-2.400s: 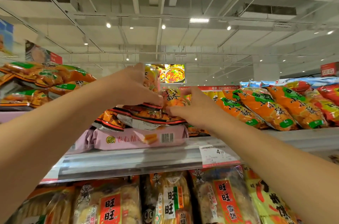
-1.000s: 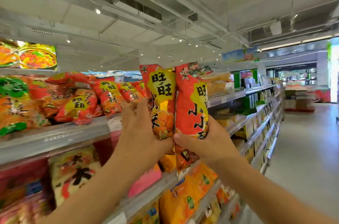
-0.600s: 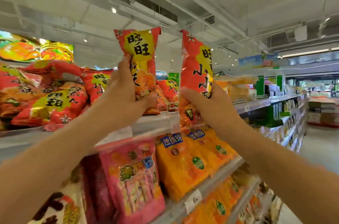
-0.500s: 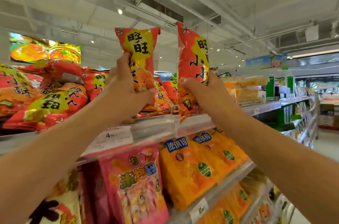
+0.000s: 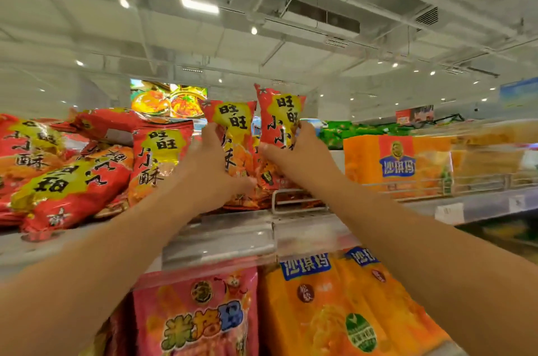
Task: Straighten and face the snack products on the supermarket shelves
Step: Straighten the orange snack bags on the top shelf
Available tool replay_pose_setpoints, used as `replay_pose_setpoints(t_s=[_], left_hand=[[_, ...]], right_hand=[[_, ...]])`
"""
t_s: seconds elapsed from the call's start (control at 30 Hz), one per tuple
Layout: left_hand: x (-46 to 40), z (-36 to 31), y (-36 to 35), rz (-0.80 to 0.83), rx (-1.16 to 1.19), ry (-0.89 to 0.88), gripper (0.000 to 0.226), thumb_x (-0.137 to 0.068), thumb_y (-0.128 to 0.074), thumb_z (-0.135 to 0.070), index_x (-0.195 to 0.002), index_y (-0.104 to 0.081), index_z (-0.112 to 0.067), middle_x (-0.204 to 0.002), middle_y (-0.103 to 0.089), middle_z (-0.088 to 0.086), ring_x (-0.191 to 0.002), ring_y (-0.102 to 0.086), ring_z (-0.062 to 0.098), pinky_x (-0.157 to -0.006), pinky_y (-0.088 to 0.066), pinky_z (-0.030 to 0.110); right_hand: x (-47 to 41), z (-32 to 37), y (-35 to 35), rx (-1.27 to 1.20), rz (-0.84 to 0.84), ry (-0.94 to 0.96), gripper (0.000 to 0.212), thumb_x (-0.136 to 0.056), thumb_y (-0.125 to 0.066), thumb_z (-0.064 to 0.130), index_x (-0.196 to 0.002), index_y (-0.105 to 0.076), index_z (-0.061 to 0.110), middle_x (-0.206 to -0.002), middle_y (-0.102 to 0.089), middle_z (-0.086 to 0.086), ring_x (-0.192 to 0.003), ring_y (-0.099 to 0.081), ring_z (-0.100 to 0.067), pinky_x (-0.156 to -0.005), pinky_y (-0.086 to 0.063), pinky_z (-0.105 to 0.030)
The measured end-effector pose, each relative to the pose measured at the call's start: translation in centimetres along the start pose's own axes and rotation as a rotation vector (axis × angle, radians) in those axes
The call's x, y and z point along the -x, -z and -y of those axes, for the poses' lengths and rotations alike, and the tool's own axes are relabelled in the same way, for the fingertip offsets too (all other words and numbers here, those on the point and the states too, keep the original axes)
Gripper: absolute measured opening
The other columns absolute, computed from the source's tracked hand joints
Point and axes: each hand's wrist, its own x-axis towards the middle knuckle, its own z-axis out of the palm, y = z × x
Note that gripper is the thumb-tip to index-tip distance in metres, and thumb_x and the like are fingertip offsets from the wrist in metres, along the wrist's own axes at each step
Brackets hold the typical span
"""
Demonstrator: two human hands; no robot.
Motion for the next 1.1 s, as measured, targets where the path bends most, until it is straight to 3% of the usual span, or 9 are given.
replay_pose_setpoints(t_s=[0.1, 0.2, 0.37, 0.5, 0.73, 0.8, 0.87, 0.93, 1.1], left_hand=[[0.5, -0.9, -0.1, 0.049, -0.11, 0.047, 0.115, -0.067, -0.077, -0.06, -0.151, -0.008, -0.022, -0.149, -0.037, 0.011, -0.125, -0.048, 0.027, -0.097, -0.04, 0.036], [1.4, -1.2, 0.8, 0.162, -0.181, 0.15, 0.117, -0.065, -0.07, -0.072, -0.153, -0.006, -0.029, -0.15, -0.039, 0.005, -0.131, -0.044, 0.026, -0.105, -0.039, 0.038], [3.0, -0.7, 1.4, 0.102, 0.02, 0.227, 0.104, -0.064, -0.079, -0.061, -0.148, -0.025, -0.034, -0.092, -0.061, -0.018, -0.084, -0.058, 0.002, -0.065, -0.043, 0.021], [3.2, -0.4, 1.0, 0.074, 0.014, 0.218, 0.104, -0.059, -0.08, -0.064, -0.145, -0.03, -0.034, -0.099, -0.064, -0.012, -0.089, -0.062, 0.008, -0.083, -0.051, 0.033], [3.3, -0.2, 0.8, 0.08, -0.126, 0.224, 0.106, -0.062, -0.072, -0.072, -0.148, -0.022, -0.035, -0.11, -0.062, -0.008, -0.099, -0.058, 0.013, -0.092, -0.048, 0.037], [3.4, -0.3, 0.6, 0.057, -0.155, 0.202, 0.11, -0.064, -0.071, -0.07, -0.151, -0.016, -0.032, -0.124, -0.059, -0.005, -0.107, -0.056, 0.014, -0.094, -0.045, 0.035], [3.9, -0.6, 0.7, -0.01, -0.169, 0.143, 0.116, -0.064, -0.071, -0.071, -0.153, -0.006, -0.033, -0.145, -0.045, -0.001, -0.124, -0.049, 0.019, -0.101, -0.04, 0.035], [4.9, -0.6, 1.5, -0.119, -0.182, 0.048, 0.111, -0.067, -0.066, -0.073, -0.151, -0.004, -0.037, -0.149, -0.038, -0.001, -0.128, -0.045, 0.019, -0.099, -0.039, 0.034], [10.8, 2.2, 6.7, -0.295, -0.424, -0.053, 0.059, -0.092, -0.054, -0.046, -0.144, -0.036, -0.026, -0.141, -0.047, -0.004, -0.128, -0.044, 0.015, -0.098, -0.032, 0.026]], right_hand=[[0.0, -0.9, -0.3, 0.153, 0.116, 0.011, 0.084, -0.066, -0.059, 0.072, -0.126, -0.039, 0.018, -0.107, -0.06, 0.004, -0.092, -0.056, -0.017, -0.08, -0.047, -0.036], [-0.3, -0.6, 0.6, 0.279, 0.278, -0.048, 0.081, -0.059, -0.052, 0.07, -0.119, -0.047, 0.015, -0.095, -0.059, 0.001, -0.084, -0.056, -0.018, -0.075, -0.049, -0.036], [0.4, -1.3, 1.2, 0.339, 0.218, 0.163, 0.059, -0.075, -0.056, 0.067, -0.095, -0.056, 0.011, -0.077, -0.053, 0.003, -0.072, -0.052, -0.016, -0.055, -0.038, -0.027], [1.5, -1.5, 0.6, 0.452, 0.101, 0.252, 0.057, -0.081, -0.048, 0.072, -0.09, -0.047, 0.015, -0.067, -0.038, 0.009, -0.056, -0.035, -0.004, -0.044, -0.019, -0.021], [1.7, -1.6, 0.2, 0.562, 0.176, 0.228, 0.07, -0.085, -0.037, 0.072, -0.111, -0.052, 0.008, -0.085, -0.047, -0.001, -0.074, -0.048, -0.02, -0.044, -0.024, -0.024], [1.8, -1.5, 0.2, 0.555, 0.191, 0.218, 0.074, -0.086, -0.036, 0.071, -0.119, -0.049, 0.007, -0.099, -0.054, -0.006, -0.084, -0.052, -0.022, -0.049, -0.034, -0.027], [2.1, -1.3, 0.2, 0.527, 0.154, 0.235, 0.085, -0.087, -0.039, 0.07, -0.139, -0.034, 0.004, -0.131, -0.048, -0.015, -0.114, -0.049, -0.029, -0.082, -0.049, -0.036], [3.0, -0.6, 0.1, 0.482, 0.058, 0.347, 0.089, -0.089, -0.04, 0.066, -0.149, -0.017, 0.005, -0.15, -0.03, -0.015, -0.136, -0.03, -0.031, -0.109, -0.03, -0.044], [7.2, 4.7, -3.0, 0.136, 0.06, 0.719, 0.067, -0.086, -0.049, 0.048, -0.142, -0.042, 0.011, -0.144, -0.044, -0.007, -0.133, -0.037, -0.026, -0.111, -0.023, -0.039]])
